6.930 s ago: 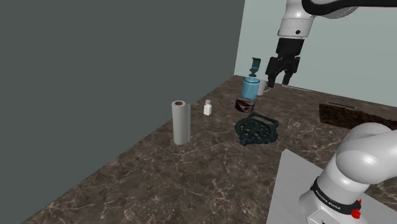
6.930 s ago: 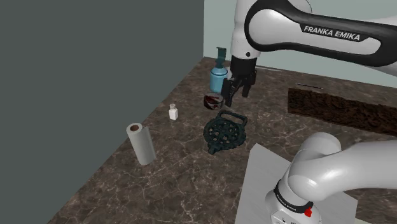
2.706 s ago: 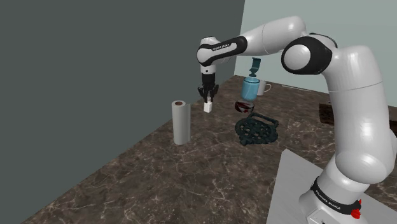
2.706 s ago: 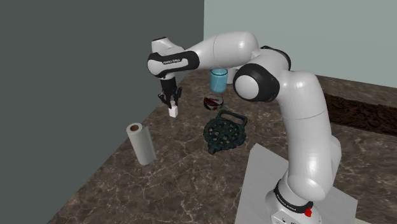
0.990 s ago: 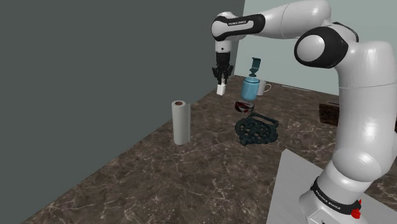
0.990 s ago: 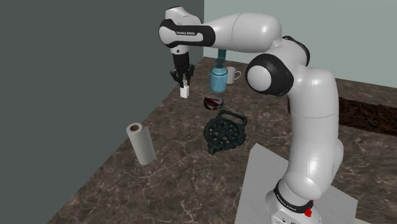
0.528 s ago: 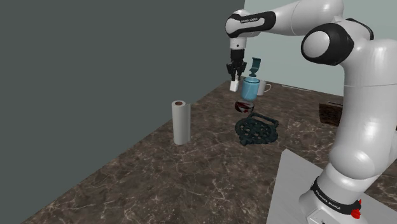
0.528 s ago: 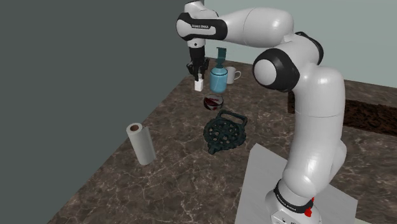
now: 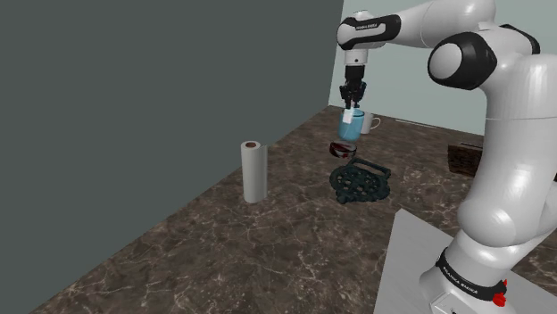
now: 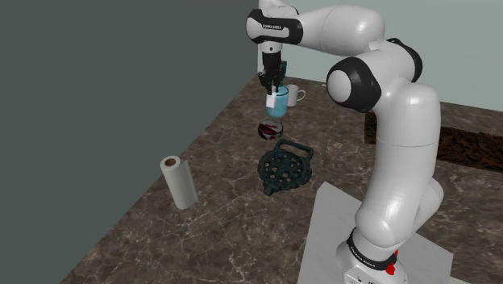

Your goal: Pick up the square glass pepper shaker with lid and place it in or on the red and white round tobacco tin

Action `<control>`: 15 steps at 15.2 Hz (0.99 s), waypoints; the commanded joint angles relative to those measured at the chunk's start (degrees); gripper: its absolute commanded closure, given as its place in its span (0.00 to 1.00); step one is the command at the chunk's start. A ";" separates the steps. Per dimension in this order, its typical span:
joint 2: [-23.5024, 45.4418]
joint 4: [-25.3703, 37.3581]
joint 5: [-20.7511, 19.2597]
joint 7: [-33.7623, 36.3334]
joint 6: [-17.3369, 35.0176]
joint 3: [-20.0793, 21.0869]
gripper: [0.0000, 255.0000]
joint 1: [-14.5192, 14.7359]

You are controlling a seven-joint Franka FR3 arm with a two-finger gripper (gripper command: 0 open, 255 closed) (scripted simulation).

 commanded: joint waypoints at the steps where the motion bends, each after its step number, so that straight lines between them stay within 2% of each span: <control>1: -0.25 -1.48 -0.03 -0.64 1.25 -0.17 1.00 -0.36; 15: 0.12 -11.73 0.03 -0.47 11.87 -0.07 1.00 -0.18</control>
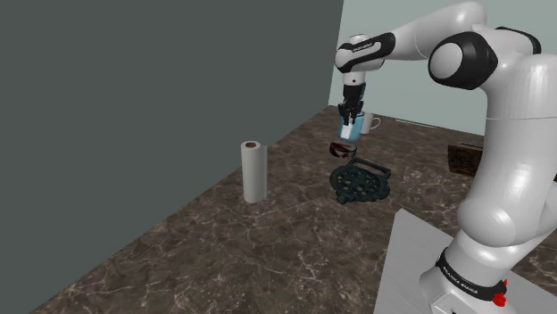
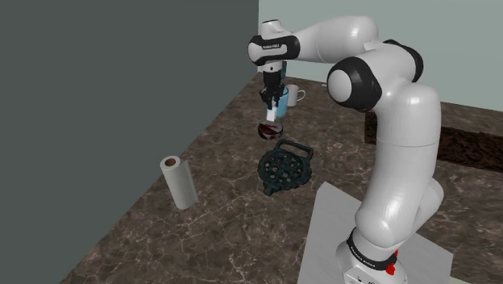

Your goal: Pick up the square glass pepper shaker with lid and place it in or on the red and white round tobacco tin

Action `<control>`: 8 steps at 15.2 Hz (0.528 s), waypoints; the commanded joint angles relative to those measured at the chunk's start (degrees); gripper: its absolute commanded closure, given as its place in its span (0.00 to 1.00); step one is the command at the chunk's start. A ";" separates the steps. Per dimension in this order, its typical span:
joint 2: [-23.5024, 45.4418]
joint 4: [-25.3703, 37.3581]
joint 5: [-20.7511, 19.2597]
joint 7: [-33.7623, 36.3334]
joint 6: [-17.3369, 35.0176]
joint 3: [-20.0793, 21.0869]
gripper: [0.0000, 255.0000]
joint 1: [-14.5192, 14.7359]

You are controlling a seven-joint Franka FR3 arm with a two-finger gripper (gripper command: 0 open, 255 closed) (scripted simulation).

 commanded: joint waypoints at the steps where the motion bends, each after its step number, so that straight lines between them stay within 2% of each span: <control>1: 0.44 -0.86 0.05 -0.06 1.33 0.01 1.00 -0.04; 4: 0.95 -2.64 0.11 -0.05 3.62 0.04 1.00 -0.04; 8: 0.95 -2.64 0.11 -0.05 3.62 0.04 1.00 -0.04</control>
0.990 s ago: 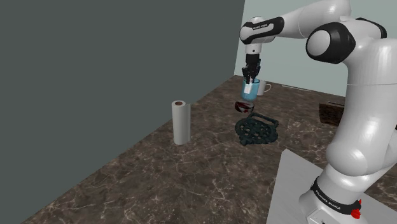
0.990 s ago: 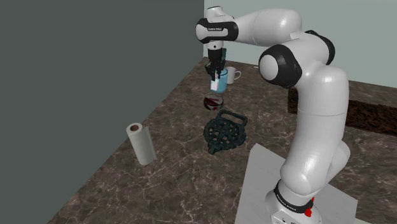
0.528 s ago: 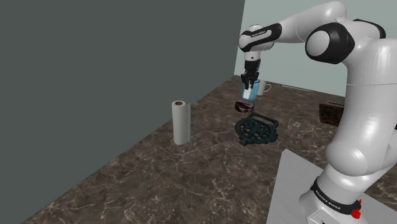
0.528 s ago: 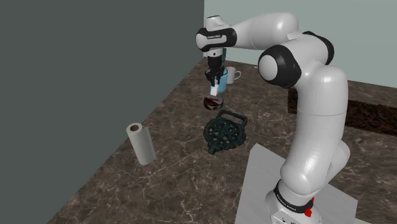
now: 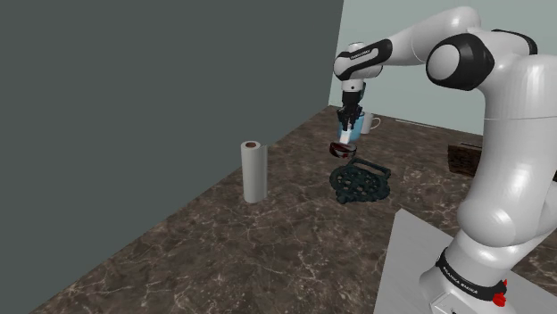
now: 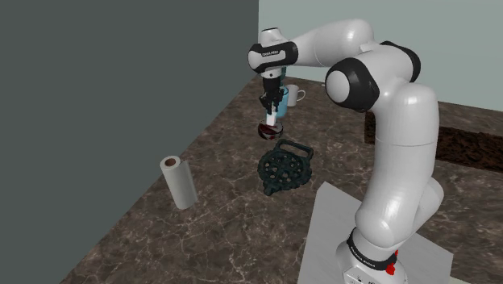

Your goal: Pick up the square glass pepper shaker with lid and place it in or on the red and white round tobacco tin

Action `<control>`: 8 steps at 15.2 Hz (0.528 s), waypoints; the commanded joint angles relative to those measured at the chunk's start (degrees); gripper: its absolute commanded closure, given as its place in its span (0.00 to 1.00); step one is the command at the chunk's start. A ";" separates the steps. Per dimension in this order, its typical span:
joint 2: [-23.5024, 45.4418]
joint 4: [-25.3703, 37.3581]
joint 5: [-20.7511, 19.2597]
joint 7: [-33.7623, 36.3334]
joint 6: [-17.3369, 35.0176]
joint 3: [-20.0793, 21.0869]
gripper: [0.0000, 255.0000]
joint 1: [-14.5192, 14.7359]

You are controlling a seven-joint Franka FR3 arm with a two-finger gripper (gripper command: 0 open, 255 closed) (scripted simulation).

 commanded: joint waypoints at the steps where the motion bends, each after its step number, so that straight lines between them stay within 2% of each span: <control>1: 0.03 -0.01 0.00 0.00 0.05 0.00 1.00 0.00; 3: 0.03 -0.01 0.00 0.00 0.05 0.00 1.00 0.00; 4: 0.03 -0.01 0.00 0.00 0.05 0.00 0.00 0.00; 8: 0.03 -0.01 0.00 0.00 0.05 0.00 0.00 0.00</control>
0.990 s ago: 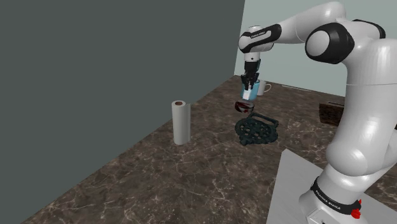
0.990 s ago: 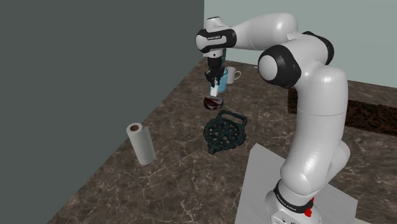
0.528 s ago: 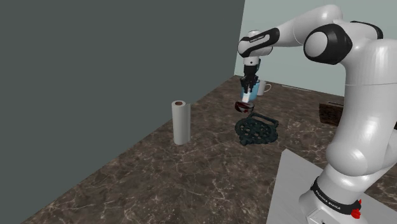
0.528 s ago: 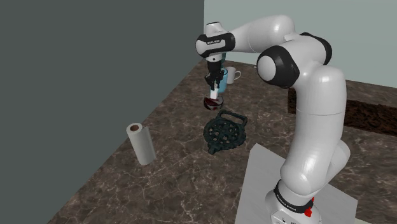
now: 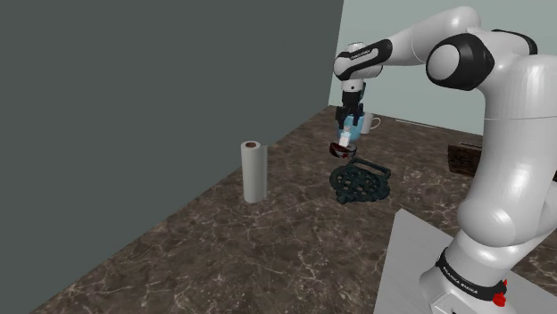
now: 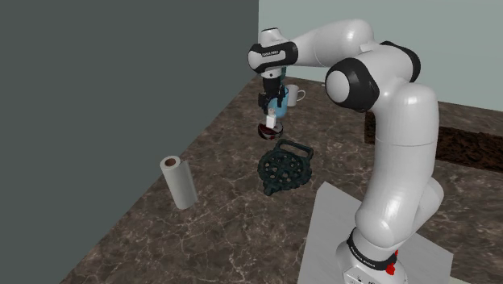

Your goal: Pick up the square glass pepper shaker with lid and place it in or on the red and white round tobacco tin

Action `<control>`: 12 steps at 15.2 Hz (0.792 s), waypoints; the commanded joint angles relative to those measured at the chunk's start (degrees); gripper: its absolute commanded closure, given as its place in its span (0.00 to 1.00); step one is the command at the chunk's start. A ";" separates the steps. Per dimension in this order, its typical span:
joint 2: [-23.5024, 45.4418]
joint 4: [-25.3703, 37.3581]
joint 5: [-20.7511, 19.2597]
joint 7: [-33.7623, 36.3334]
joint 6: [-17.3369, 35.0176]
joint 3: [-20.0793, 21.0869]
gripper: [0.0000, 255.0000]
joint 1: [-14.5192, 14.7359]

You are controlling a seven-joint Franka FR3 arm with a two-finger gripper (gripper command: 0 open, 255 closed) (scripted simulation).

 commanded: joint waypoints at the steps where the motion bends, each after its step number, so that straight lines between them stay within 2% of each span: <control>1: 0.00 0.00 0.00 0.00 0.00 0.00 0.00 0.00; 5: 0.37 7.82 0.02 0.00 -7.45 -0.02 0.00 -0.08; 12: 0.37 7.82 0.02 0.00 -7.45 -0.02 0.00 -0.08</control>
